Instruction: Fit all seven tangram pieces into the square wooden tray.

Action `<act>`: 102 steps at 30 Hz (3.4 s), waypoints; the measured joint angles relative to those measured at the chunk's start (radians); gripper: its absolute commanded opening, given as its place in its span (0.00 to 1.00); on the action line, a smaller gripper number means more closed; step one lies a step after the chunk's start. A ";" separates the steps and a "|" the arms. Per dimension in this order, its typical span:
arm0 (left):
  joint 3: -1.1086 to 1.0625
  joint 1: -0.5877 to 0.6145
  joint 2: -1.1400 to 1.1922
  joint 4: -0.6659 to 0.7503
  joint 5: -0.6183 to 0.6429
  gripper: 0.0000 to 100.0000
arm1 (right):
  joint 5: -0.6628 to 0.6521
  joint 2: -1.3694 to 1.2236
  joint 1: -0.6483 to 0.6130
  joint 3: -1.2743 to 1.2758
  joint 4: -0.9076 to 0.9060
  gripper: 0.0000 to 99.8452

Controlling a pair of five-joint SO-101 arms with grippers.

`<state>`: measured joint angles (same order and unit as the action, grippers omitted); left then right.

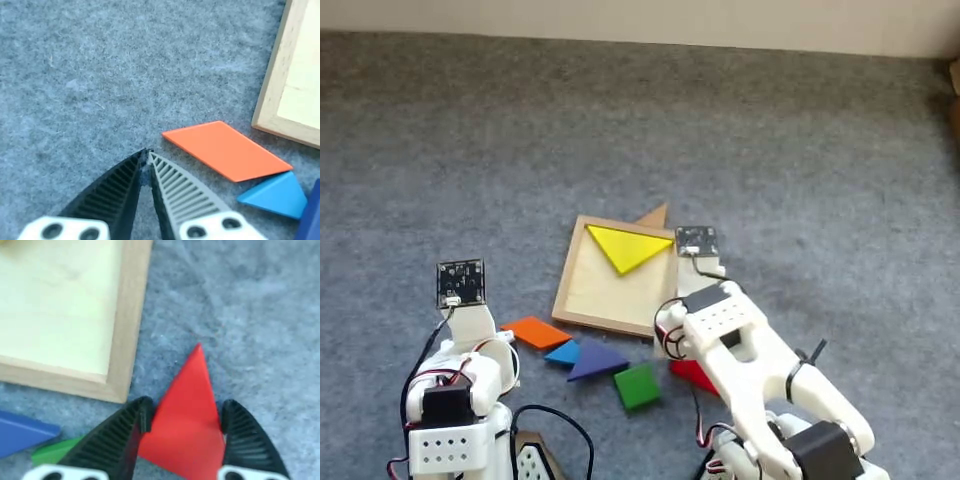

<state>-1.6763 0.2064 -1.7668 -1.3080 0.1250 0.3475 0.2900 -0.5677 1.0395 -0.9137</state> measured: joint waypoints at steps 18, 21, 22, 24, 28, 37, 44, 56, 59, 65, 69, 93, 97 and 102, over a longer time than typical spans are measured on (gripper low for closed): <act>0.000 0.000 0.000 0.000 0.000 0.01 | -0.028 -0.017 -0.104 -0.041 -0.101 0.32; 0.000 0.000 0.000 0.000 0.000 0.01 | -0.029 -0.017 -0.106 -0.041 -0.101 0.32; 0.000 0.000 0.000 0.000 0.000 0.01 | -0.029 -0.017 -0.106 -0.041 -0.101 0.32; 0.000 0.000 0.000 0.000 0.000 0.01 | -0.064 -0.014 -0.106 -0.034 -0.101 0.32; 0.000 0.000 0.000 0.000 0.000 0.01 | -0.114 -0.003 -0.106 -0.023 -0.101 0.32; 0.000 0.000 0.000 0.000 0.000 0.01 | -0.124 -0.003 -0.152 -0.021 -0.101 0.32; 0.000 0.000 0.000 0.000 0.000 0.01 | -0.124 -0.009 -0.178 -0.021 -0.110 0.32; 0.000 0.000 0.000 0.000 0.000 0.01 | -0.002 -0.011 -0.187 -0.021 -0.112 0.32; 0.000 0.000 0.000 0.000 0.000 0.01 | -0.002 -0.011 -0.187 -0.021 -0.132 0.32; 0.000 0.000 0.000 0.000 0.000 0.01 | 0.006 -0.011 -0.189 -0.021 -0.192 0.32; 0.000 0.000 0.000 0.000 0.000 0.01 | 0.006 -0.014 -0.190 -0.021 -0.192 0.32; 0.000 0.000 0.000 0.000 0.000 0.01 | 0.060 -0.015 -0.190 0.002 -0.124 0.32; 0.000 0.000 0.000 0.000 0.000 0.01 | 0.060 -0.015 -0.157 0.003 -0.124 0.32; 0.000 0.000 0.000 0.000 0.000 0.01 | 0.060 -0.015 -0.143 0.003 -0.124 0.32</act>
<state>-1.6763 0.2064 -1.7668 -1.3080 0.1250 0.4074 0.2746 -0.7104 1.0426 -1.0380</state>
